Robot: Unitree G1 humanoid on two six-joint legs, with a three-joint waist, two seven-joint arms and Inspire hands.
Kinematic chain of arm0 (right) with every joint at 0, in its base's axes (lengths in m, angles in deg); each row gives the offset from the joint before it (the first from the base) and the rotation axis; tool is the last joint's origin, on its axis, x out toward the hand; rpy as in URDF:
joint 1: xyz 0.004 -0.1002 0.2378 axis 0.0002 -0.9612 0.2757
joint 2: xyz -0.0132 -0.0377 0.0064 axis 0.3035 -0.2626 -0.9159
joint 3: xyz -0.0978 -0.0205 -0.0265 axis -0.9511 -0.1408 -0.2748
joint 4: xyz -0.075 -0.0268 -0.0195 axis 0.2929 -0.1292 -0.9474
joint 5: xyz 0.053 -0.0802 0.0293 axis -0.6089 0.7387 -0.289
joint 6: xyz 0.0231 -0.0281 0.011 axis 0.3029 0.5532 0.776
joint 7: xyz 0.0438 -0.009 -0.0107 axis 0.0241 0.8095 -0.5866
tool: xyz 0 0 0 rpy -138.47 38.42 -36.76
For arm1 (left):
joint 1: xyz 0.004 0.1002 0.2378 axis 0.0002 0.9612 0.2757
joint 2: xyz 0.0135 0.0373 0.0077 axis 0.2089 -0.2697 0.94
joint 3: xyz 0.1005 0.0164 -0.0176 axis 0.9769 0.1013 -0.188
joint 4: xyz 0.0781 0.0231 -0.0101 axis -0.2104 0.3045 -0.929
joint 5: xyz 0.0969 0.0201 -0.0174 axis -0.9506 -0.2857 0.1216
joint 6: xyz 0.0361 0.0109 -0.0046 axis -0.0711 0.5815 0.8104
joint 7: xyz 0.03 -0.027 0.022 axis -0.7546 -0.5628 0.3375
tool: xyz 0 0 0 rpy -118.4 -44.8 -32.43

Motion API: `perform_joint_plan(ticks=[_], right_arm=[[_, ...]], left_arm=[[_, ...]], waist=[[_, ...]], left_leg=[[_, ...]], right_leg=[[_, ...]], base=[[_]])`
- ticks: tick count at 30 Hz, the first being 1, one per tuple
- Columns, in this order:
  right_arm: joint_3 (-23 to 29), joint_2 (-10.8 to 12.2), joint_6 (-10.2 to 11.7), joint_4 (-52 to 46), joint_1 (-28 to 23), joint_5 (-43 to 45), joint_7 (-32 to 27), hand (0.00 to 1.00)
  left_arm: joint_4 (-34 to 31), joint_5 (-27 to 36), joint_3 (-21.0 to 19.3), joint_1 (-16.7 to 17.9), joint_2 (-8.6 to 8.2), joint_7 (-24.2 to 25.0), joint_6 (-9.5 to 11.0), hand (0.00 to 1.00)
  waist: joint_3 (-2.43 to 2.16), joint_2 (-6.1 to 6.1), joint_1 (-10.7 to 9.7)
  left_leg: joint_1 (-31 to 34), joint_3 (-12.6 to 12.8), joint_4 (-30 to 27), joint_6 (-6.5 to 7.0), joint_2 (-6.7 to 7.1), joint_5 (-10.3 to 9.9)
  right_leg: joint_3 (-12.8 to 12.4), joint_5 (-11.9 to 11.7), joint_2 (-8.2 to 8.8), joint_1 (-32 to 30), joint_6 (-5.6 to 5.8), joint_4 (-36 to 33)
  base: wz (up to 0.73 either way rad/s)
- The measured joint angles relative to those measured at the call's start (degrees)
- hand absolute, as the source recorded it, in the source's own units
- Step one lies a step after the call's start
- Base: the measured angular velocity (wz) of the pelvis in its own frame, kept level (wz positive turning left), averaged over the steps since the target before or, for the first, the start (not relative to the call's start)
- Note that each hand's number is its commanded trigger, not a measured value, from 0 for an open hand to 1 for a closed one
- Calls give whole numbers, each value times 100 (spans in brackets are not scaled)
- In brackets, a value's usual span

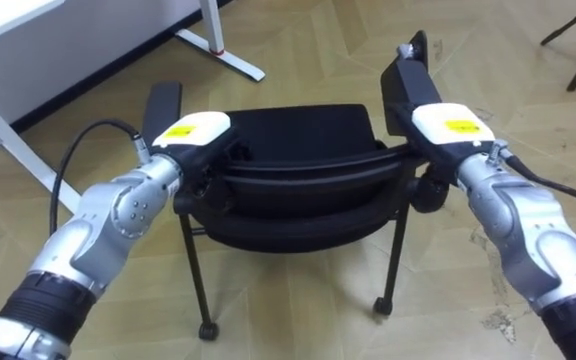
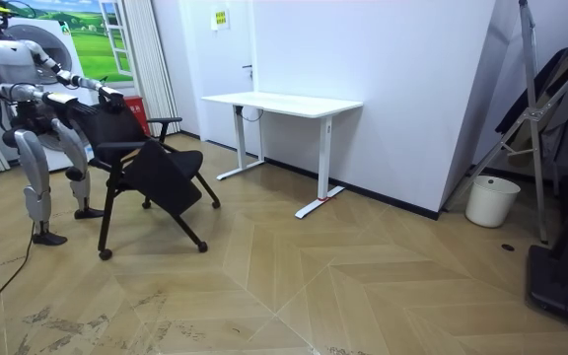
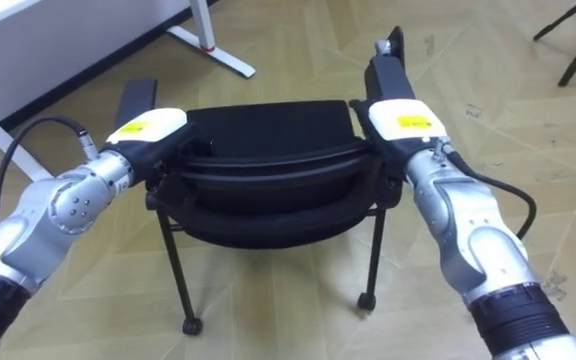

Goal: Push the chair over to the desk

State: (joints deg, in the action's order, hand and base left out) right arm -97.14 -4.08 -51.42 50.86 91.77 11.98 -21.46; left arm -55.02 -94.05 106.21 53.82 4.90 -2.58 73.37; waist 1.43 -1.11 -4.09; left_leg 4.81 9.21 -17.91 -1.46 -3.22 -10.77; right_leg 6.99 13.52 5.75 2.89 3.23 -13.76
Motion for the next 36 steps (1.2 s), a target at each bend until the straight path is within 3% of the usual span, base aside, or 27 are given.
perform_joint_plan(ticks=[4, 9, 18, 25, 30, 32, 33, 35, 36], right_arm=[[-67, 193, 12, 1, 28, 36, 8, 0], [-177, 255, 56, 2, 29, 49, 13, 0], [-169, 237, 70, 39, 34, 176, -3, 0], [-316, 231, 129, 574, 232, 242, -540, 0], [-558, 96, 120, 715, 281, 228, -820, 0], [-622, 55, 105, 718, 281, 227, -858, 16], [-625, 50, 96, 721, 280, 228, -872, 60], [-626, 24, 72, 719, 283, 213, -888, 100], [-626, 11, 73, 719, 283, 199, -893, 100]], left_arm=[[0, 0, 28, -35, -9, -3, 24, 100], [-2, -12, 51, -63, -17, -11, 50, 100], [-83, -75, 50, -95, -84, 73, 47, 100], [-72, -67, 106, -137, -120, 73, -34, 100], [-71, -67, 120, -146, -153, 68, -76, 100], [-71, -67, 136, -146, -161, 67, -83, 100], [-71, -67, 137, -146, -165, 67, -88, 100], [-68, -70, 145, -176, -185, 73, -106, 100], [-54, -67, 159, -197, -187, 75, -108, 100]], waist=[[0, 1, 16], [-4, 15, 20], [2, 48, 73], [19, 96, 80], [18, 98, 110], [14, 105, 126], [12, 108, 127], [2, 123, 125], [3, 124, 130]], left_leg=[[20, -28, -4, -1, 1, 1], [59, -81, -17, -2, 4, 1], [179, -165, -110, -2, 3, 1], [207, -193, -147, -2, 0, 0], [206, -187, -147, -2, -4, 0], [207, -187, -146, -3, -9, 0], [209, -192, -147, -3, -9, 0], [258, -225, -166, -4, -9, -1], [266, -230, -173, -4, -9, -1]], right_leg=[[53, 0, -1, -5, 0, 4], [111, 0, -4, -4, 0, 18], [207, -2, -16, 10, -4, 35], [245, -17, -24, 41, -27, 99], [240, -18, -26, 6, -27, 99], [241, -19, -30, 5, -28, 98], [249, -19, -31, 6, -28, 98], [273, -24, -36, 8, -33, 96], [275, -26, -38, 6, -35, 96]], base=[[5], [5], [4], [1], [0], [0], [0], [5], [4]])
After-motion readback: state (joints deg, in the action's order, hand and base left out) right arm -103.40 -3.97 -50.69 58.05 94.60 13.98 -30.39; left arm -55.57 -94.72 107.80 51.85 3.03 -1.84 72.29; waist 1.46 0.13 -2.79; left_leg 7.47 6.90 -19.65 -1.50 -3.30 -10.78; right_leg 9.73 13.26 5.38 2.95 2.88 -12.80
